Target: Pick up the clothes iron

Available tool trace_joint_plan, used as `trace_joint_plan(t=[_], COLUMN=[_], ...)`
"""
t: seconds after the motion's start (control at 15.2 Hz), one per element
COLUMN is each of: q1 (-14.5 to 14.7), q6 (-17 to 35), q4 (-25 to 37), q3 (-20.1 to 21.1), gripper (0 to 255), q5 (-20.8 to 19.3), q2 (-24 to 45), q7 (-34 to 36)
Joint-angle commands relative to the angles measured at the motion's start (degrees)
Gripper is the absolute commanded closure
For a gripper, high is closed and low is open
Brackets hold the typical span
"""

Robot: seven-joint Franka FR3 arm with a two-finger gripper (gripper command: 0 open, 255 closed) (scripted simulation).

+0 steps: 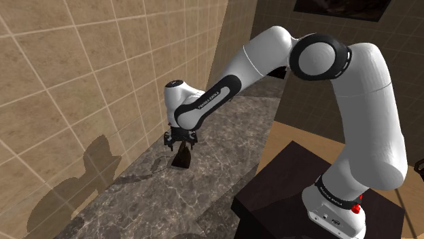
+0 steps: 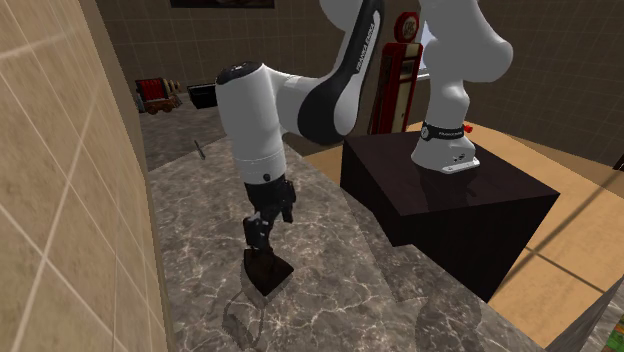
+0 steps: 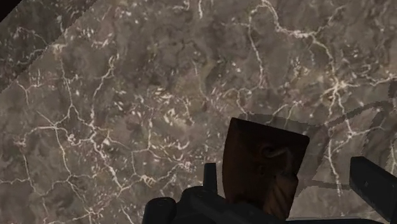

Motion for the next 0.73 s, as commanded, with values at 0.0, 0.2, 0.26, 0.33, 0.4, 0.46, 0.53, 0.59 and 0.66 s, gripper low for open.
trace_joint_plan(t=[0.0,0.2,0.26,0.33,0.4,0.46,0.53,0.59,0.66], q1=[1.2,1.6,1.7,1.8,2.0,2.1,2.2,2.2,2.2], q6=[-0.6,0.7,1.1,1.6,2.0,2.4,2.6,2.6,2.6], q4=[4.2,4.6,4.8,5.0,5.2,5.4,5.5,5.5,5.4], q3=[-0.9,-1.4,-1.6,-1.7,-1.9,-2.1,-2.2,-2.2,-2.1], gripper=[0,0,0,0,0,0,0,0,255], q5=[-0.2,-0.7,-0.8,-1.0,-1.1,-1.3,-1.4,-1.4,-1.4], q2=[3.7,5.5,6.1,6.7,7.3,7.9,8.3,8.3,8.2], q7=[1.5,1.7,1.8,1.8,1.9,1.9,2.0,2.0,2.0])
